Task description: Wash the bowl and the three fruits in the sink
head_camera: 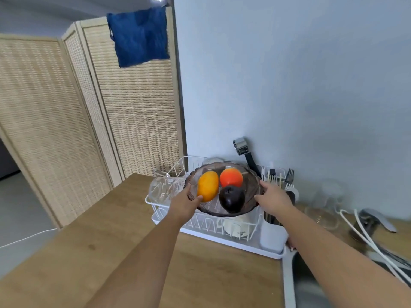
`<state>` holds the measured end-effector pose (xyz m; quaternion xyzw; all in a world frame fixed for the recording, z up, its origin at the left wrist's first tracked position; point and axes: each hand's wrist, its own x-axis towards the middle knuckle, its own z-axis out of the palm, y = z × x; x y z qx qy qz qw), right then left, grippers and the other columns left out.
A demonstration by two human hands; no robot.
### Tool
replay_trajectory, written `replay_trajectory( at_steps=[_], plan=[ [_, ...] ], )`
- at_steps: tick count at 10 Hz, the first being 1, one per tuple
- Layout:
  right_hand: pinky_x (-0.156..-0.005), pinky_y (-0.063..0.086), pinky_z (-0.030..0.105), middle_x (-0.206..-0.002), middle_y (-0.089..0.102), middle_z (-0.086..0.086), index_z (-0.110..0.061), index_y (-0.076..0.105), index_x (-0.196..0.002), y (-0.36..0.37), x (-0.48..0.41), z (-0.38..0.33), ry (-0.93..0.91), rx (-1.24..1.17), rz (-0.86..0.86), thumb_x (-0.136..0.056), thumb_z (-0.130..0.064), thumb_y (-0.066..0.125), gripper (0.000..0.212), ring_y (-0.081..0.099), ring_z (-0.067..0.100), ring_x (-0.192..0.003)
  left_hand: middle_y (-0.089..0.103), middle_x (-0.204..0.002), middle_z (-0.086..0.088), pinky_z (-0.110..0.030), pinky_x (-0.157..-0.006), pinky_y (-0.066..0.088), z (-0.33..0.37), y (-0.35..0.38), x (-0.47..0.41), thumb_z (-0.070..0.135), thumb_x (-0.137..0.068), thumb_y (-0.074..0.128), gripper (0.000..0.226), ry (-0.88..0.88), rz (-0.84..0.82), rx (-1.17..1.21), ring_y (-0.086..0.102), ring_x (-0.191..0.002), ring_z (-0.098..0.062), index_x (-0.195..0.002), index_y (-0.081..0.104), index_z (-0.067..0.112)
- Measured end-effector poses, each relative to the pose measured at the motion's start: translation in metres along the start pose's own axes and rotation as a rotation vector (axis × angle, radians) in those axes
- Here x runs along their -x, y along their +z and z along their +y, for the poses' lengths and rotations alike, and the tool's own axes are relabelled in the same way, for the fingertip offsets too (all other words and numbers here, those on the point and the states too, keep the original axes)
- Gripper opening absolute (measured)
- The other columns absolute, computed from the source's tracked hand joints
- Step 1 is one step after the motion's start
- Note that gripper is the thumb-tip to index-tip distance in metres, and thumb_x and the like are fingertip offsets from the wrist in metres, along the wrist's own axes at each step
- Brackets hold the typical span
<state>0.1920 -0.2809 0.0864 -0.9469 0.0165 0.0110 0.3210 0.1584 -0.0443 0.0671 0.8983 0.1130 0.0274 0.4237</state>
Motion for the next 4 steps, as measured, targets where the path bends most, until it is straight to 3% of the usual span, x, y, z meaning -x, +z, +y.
replay_trajectory(
  at_steps=[2,3,4],
  plan=[
    [-0.098,0.045,0.037,-0.139,0.053,0.008,-0.018,0.037,-0.143,0.000,-0.001,0.003,-0.007,0.039,0.016,-0.090,-0.026,0.054,0.057,0.053,0.029,-0.121,0.038,-0.153,-0.007,-0.038,-0.109,0.033,-0.002,0.002,-0.005,0.046,-0.093,0.054,0.067,0.054,-0.029,-0.067,0.037,-0.138,-0.029,-0.150,0.028,0.026],
    [-0.089,0.046,0.041,-0.125,0.060,0.013,-0.021,0.028,-0.144,-0.003,0.011,-0.002,-0.034,0.075,0.191,-0.093,-0.032,0.048,0.056,0.058,0.034,-0.112,0.053,-0.141,-0.007,-0.039,-0.094,0.046,-0.005,-0.003,0.004,0.056,-0.092,0.048,0.066,0.100,0.033,-0.237,0.054,-0.122,-0.030,-0.149,0.023,0.037],
    [-0.077,0.046,0.041,-0.104,0.066,0.013,-0.021,0.037,-0.131,-0.005,0.030,-0.008,-0.122,-0.020,0.417,-0.091,-0.030,0.047,0.041,0.063,0.037,-0.094,0.065,-0.120,-0.006,-0.037,-0.078,0.050,-0.006,-0.004,0.012,0.060,-0.090,0.044,0.063,0.068,0.226,-0.245,0.063,-0.101,-0.027,-0.146,0.026,0.039]
  ],
)
